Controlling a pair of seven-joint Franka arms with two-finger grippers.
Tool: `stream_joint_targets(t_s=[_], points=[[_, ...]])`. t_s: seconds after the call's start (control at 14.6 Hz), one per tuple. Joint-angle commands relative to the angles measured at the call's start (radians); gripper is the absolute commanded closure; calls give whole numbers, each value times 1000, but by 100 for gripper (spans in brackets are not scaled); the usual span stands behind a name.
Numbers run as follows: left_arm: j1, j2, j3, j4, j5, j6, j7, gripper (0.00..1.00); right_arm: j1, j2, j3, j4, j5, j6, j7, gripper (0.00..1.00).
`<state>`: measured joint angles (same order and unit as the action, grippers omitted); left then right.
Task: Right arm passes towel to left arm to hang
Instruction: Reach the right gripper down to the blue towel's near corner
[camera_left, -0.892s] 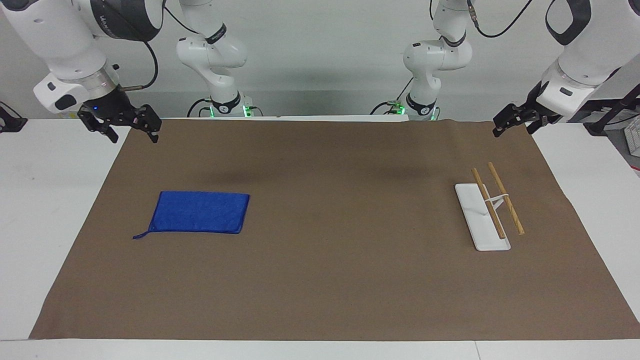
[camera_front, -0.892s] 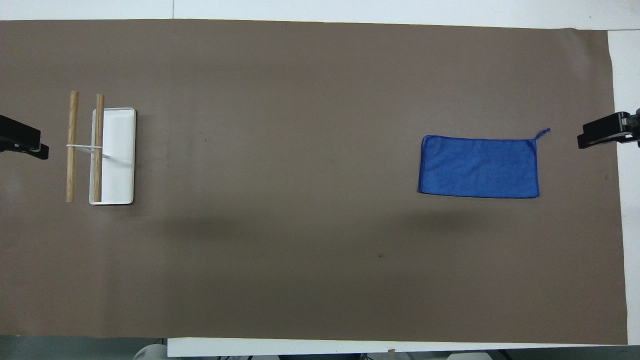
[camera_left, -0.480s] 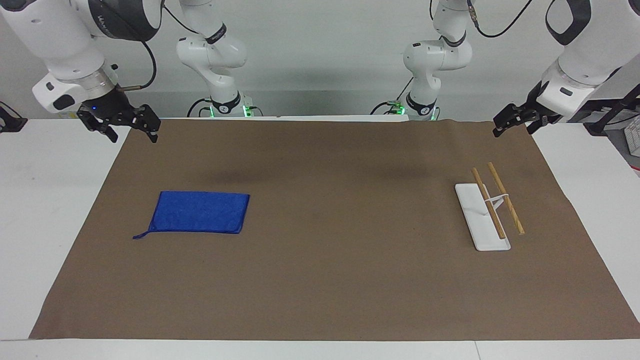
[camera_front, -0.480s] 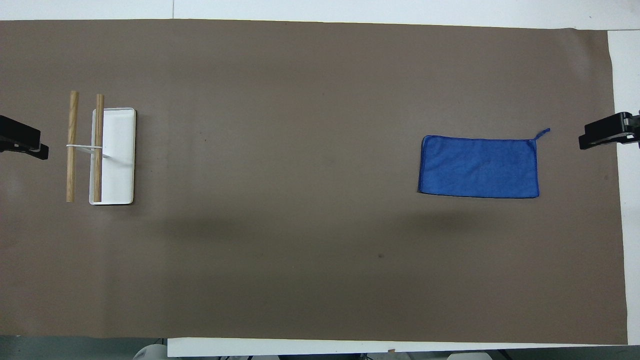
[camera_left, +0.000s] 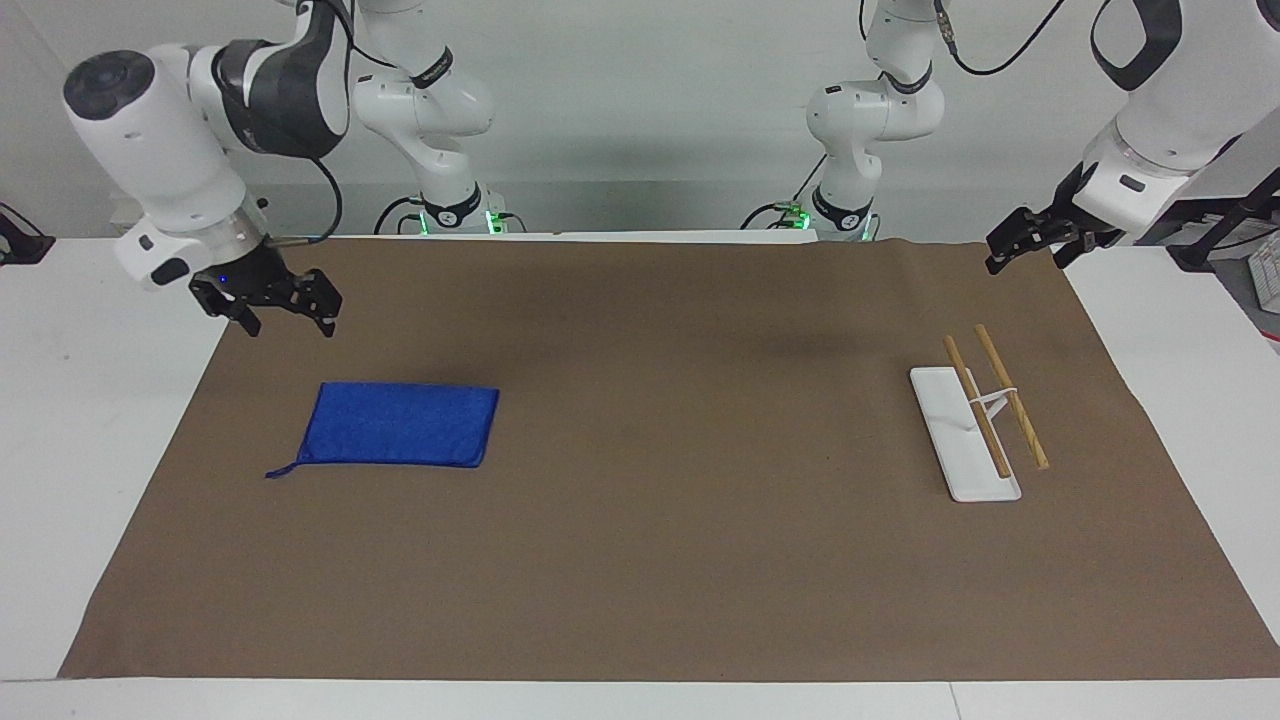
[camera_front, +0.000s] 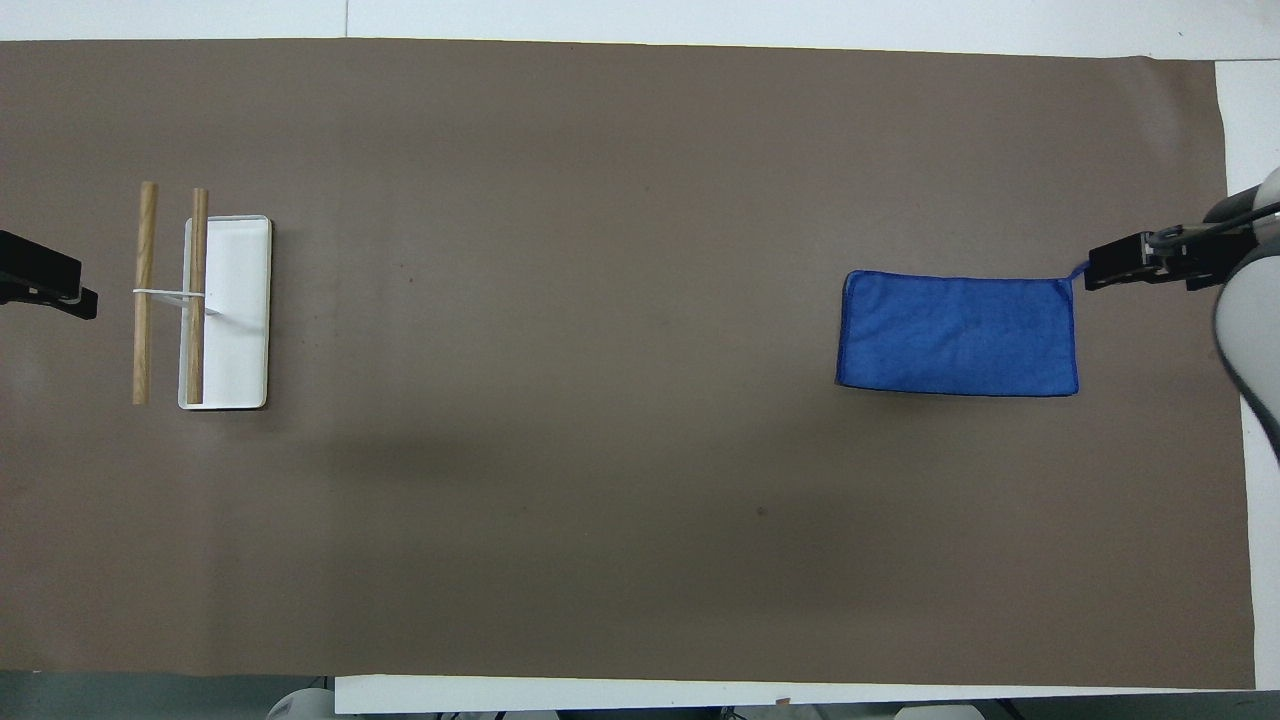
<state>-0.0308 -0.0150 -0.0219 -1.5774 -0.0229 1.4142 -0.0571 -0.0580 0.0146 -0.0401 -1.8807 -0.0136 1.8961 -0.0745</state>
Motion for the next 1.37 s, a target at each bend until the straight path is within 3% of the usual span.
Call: stream_joint_targets(t_s=[0.0,0.21,1.3], points=[[3,-28,-3,-33,12,9,-7,0,-2,13,8,-193,18,250,15,0],[5,-28,-3,-33,11,5,-9,0,0,68,8,-302,18,421,10,0],[3,-37,-3,-58,11,11,2,0,4,182,65,-341,17,538,2,1]])
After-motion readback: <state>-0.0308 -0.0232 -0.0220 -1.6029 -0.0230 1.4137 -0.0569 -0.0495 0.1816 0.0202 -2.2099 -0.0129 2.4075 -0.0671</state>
